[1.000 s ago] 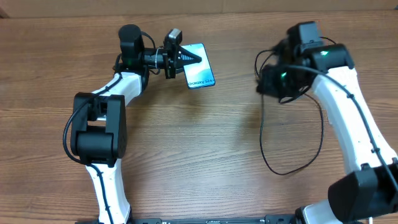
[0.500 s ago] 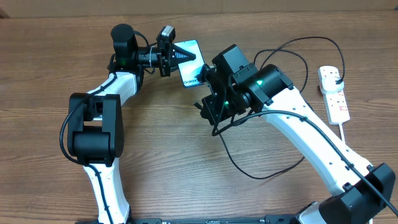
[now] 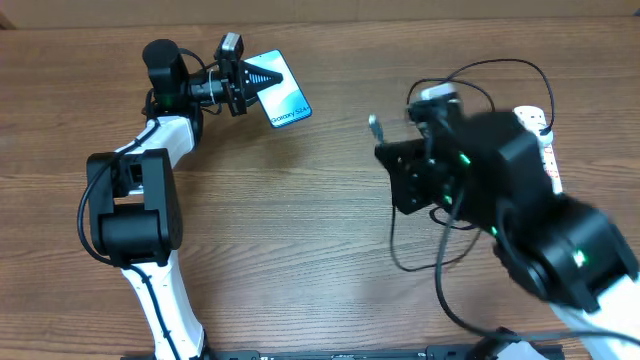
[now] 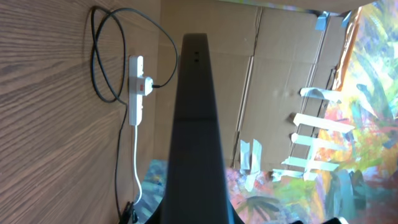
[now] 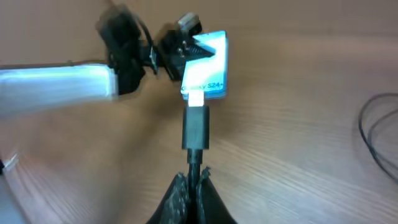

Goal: Plug charger to phone and switch on socket
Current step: 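Carry the cable plug with the right gripper toward the phone's bottom port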

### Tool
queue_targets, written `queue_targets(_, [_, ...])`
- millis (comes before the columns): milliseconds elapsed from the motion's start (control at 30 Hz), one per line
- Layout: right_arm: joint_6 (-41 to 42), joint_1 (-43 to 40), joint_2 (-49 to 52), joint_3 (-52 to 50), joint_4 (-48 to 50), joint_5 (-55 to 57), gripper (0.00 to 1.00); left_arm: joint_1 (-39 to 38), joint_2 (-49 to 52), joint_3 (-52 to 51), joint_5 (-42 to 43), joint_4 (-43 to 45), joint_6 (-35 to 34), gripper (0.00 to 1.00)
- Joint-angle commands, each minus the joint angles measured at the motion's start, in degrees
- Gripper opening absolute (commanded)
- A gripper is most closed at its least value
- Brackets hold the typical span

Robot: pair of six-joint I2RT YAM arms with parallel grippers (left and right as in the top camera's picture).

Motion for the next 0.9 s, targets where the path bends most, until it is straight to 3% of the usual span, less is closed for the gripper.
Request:
queue_targets(0, [1.57,0.04,4.57,-13.60,11.52,-0.35,0.04,-1.86,-0.90,1.36,-0.07,0.44,0.81,0.04])
queue_targets(267, [4.09,0.07,14.08,-16.31,21.59,-7.58,0.04,-3.21,-0.90,1.36,1.90,0.44,-0.85,0.04])
queue_targets(633, [-1.20,1.51,15.98,-16.28,23.52,-7.74,0.04,-3.39,-0.90,1.36,1.77,0.44,-0.42,0.04])
queue_targets(867, [-3.45,2.29,15.98,-16.28,23.87,-1.81,0.04,-4.46,-0.90,1.36,1.79,0.44,-0.39,0.04])
